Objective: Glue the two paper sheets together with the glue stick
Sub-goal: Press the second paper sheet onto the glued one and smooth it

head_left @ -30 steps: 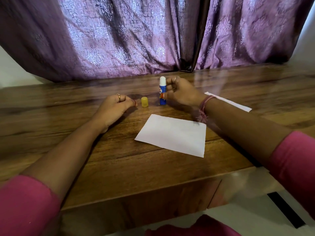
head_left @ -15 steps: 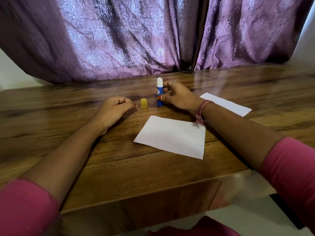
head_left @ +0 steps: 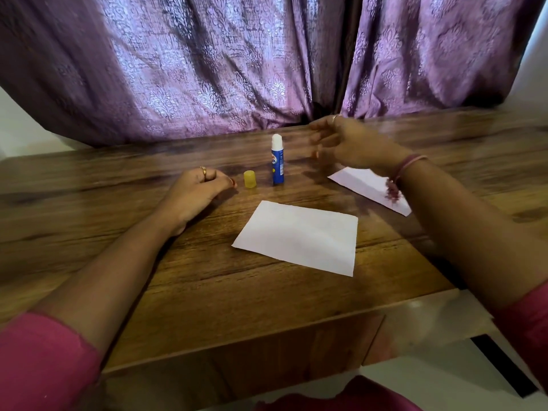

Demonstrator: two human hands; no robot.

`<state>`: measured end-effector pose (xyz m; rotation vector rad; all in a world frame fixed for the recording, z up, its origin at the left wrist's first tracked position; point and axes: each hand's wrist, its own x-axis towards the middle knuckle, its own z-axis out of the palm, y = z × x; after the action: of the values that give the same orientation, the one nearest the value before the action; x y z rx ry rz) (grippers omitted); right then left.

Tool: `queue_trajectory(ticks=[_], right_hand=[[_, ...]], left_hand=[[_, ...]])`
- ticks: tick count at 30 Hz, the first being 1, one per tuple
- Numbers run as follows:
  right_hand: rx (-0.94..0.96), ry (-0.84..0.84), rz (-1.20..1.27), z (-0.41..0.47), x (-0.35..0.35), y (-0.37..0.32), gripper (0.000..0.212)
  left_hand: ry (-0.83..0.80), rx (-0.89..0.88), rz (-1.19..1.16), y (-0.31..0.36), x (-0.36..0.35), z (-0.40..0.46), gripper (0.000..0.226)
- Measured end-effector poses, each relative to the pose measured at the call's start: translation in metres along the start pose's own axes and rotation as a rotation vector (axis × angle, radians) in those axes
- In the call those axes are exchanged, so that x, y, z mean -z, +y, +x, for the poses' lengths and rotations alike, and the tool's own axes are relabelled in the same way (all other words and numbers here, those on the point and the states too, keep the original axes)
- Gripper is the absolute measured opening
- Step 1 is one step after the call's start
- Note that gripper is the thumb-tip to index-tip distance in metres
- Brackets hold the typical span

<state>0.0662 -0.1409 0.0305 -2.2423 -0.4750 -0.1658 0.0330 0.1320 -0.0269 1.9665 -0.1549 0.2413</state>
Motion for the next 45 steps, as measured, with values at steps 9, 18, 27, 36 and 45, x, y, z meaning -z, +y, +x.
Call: queue_trajectory(ticks=[9, 18, 27, 36, 45], right_hand=[[-0.201, 0.12, -0.507, -0.033, 0.05, 0.063, 0.076], [-0.342, 0.015, -0.527, -0.039, 0.051, 0.07, 0.123], [-0.367, 0.031, -0.425, -0.041, 0.047, 0.065, 0.116], [-0.392, 0.04, -0.393, -0.041, 0.046, 0.066, 0.123], [-0.364, 0.072, -0.314, -0.04, 0.048, 0.075, 0.068]], left_hand=[[-0.107, -0.017, 0.041, 0.001, -0.001, -0.002, 0.004], [-0.315, -0.09, 0.147, 0.011, 0.003, -0.013, 0.031], [-0.411, -0.212, 0.27, 0.013, 0.002, -0.021, 0.033], [-0.419, -0.255, 0.403, 0.016, -0.001, -0.024, 0.036], [-0.433, -0.321, 0.417, 0.027, -0.02, -0.034, 0.04]])
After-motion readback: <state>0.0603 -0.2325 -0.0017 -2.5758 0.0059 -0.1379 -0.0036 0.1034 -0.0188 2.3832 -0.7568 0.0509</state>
